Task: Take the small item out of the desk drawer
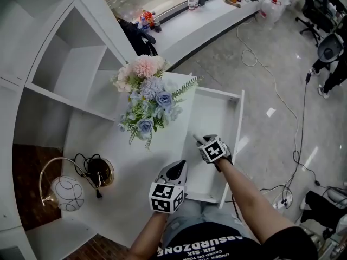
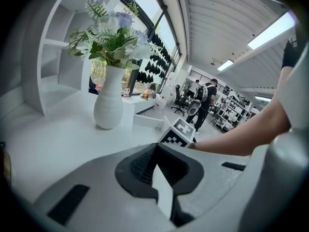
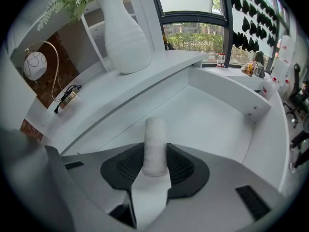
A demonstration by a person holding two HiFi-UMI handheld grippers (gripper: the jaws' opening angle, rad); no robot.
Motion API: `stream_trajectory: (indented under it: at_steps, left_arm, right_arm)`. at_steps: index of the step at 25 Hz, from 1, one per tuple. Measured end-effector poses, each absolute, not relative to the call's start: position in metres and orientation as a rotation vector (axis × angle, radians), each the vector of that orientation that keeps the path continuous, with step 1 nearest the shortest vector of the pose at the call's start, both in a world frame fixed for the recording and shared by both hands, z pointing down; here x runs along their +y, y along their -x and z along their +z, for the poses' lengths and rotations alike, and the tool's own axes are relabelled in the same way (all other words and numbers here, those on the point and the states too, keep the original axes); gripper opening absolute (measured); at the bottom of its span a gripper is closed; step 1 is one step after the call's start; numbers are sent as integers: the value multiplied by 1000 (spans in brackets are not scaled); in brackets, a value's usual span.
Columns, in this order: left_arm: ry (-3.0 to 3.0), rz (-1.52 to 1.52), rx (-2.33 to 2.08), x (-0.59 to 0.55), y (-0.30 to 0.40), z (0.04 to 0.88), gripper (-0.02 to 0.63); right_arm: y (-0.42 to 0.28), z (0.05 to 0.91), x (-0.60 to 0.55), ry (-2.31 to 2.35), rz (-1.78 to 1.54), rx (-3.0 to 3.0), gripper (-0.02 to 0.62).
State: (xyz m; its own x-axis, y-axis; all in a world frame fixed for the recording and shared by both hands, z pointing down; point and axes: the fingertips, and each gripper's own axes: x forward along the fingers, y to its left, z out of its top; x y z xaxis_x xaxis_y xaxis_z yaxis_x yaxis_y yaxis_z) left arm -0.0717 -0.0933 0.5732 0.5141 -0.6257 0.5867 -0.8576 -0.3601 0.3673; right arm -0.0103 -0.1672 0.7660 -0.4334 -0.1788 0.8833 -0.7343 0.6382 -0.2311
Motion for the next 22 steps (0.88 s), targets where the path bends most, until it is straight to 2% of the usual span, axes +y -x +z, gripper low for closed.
stream_trajectory:
  at_steps: [22]
  left_arm:
    - [-2135, 479, -1237, -76, 71, 558, 6]
  right_arm:
    - [5, 732, -143, -731, 768, -1996, 138]
